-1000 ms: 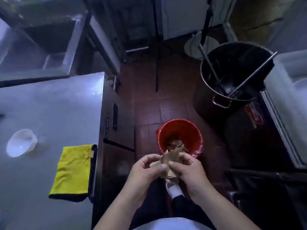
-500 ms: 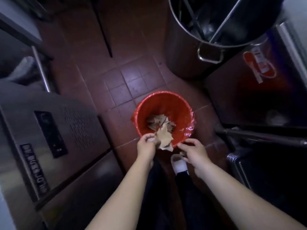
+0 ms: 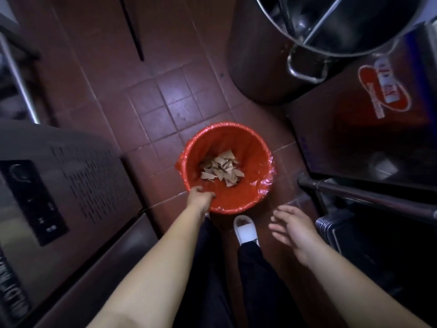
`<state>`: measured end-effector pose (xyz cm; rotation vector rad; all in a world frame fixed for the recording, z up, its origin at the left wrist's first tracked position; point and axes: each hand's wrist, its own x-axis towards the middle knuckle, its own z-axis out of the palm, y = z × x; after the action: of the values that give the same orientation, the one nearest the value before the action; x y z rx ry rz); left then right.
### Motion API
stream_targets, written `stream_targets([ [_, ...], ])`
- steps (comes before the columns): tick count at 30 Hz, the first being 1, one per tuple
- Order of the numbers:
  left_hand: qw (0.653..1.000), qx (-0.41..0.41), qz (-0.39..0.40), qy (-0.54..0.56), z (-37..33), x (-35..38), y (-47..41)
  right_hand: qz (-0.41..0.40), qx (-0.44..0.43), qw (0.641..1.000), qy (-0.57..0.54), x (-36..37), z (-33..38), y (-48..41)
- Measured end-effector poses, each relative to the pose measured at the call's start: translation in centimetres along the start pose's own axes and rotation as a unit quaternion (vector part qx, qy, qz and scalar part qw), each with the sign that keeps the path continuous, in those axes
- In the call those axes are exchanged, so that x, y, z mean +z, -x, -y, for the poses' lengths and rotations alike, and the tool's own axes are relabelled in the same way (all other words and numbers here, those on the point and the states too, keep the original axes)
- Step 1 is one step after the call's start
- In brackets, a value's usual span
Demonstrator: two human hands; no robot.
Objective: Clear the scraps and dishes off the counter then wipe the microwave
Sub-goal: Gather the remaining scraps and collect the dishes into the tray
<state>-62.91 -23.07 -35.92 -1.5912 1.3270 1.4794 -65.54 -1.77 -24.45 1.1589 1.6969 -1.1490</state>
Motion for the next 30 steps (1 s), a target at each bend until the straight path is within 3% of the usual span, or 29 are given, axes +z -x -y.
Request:
stream_targets([
  [6, 0.995, 0.006, 0.057, 0.084, -1.2, -5.1, 10.2, 0.046, -0.040, 0.998, 0.009, 2.7, 6.0, 9.3],
  [12, 0.970, 0.093, 0.073, 0.213, -4.5, -10.3, 21.3, 0.134, -0.136, 0.980, 0.048, 5.1, 10.6, 19.3],
  [19, 0.912, 0.224, 0.009, 0.343, -5.4, -16.3, 32.9, 0.264, -0.227, 0.931, 0.112, 5.2, 13.7, 27.9],
  [23, 0.868, 0.269, -0.086, 0.407, -2.1, -17.3, 38.8, 0.342, -0.244, 0.890, 0.176, 5.2, 13.8, 30.5],
  [27, 0.792, 0.271, -0.177, 0.518, 4.5, -15.9, 43.9, 0.409, -0.270, 0.836, 0.246, 5.7, 11.9, 32.5],
  [30, 0.714, 0.253, -0.254, 0.601, 10.0, -13.8, 47.2, 0.457, -0.286, 0.790, 0.293, 5.7, 9.0, 34.5],
])
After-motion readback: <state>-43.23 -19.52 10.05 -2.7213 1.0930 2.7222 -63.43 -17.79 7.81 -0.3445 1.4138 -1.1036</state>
